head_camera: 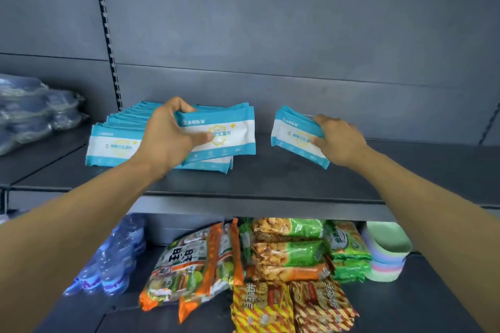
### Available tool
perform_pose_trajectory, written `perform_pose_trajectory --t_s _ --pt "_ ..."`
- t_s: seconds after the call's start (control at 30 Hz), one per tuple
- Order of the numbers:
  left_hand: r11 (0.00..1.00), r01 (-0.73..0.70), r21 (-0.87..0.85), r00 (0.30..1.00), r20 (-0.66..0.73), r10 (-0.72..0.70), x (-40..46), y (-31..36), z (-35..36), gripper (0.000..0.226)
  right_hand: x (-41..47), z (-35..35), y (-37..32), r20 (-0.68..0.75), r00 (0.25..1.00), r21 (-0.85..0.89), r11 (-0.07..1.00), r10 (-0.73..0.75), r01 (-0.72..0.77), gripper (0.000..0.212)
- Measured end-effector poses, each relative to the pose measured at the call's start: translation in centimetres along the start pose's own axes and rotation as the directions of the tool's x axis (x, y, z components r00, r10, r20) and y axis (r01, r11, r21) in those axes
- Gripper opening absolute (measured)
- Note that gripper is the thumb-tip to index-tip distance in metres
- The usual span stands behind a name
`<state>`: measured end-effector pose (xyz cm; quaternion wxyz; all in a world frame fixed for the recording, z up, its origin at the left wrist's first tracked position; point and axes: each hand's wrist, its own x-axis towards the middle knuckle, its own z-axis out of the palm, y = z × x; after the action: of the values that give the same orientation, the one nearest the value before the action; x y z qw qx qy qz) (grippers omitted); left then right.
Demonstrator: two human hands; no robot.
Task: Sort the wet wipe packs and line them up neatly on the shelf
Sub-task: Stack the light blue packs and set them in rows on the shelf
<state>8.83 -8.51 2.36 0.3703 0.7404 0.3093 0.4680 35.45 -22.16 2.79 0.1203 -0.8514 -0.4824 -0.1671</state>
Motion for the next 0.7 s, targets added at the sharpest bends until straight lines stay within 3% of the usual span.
perform_pose_trajectory --t_s 0.3,0.7 --pt "0.994 0.036 0.099 0.991 -0.132 -0.022 -5.5 3.3 2.7 0.045 -1.6 -0.3 3.6 0.027 0.995 0.059 0.994 -0.093 0.091 0.03" --pt "0.967 0.077 0.241 0.984 -0.177 -0.034 -3.0 5.3 3.4 0.041 1.4 0.7 3.5 0.005 0.987 0.08 0.984 -0.158 0.157 0.019"
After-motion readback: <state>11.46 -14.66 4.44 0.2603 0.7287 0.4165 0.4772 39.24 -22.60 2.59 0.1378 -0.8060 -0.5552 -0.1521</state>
